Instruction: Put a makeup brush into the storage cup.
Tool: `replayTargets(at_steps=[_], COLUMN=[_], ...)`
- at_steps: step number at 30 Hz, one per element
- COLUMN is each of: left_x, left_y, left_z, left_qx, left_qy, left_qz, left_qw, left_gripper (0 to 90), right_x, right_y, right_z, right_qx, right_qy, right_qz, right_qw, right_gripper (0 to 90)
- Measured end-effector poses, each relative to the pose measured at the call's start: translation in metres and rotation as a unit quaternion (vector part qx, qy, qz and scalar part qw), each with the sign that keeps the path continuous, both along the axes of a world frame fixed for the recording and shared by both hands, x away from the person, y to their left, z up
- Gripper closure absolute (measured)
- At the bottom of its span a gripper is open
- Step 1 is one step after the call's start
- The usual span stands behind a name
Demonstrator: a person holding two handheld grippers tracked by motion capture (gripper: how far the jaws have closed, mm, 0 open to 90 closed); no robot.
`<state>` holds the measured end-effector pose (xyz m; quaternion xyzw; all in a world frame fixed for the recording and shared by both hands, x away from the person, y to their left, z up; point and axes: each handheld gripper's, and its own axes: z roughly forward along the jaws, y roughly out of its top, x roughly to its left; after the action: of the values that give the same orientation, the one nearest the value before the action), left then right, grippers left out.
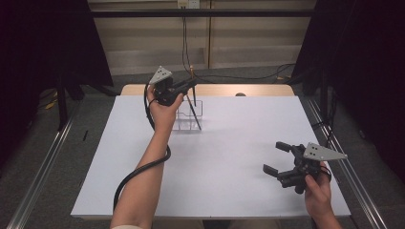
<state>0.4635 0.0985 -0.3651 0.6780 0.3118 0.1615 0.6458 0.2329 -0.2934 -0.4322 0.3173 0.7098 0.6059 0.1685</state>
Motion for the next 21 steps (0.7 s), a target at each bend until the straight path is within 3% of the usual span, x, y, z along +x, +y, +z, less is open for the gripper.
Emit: replayTargets(at_steps=[21], left_x=[0.001], left_y=[-0.006], left_z=[-0.021], left_qx=[0.01], left_qy=[0.001], left_qz=[0.015], left_qw=[0.9998], left_gripper=[82.9], right_x=[0.0], right_y=[0.0], right_z=[0.0], right_qx=[-0.003], right_qy=[0.001], right_qz=[0.003], right_qw=[1.0], right_gripper=[0.0])
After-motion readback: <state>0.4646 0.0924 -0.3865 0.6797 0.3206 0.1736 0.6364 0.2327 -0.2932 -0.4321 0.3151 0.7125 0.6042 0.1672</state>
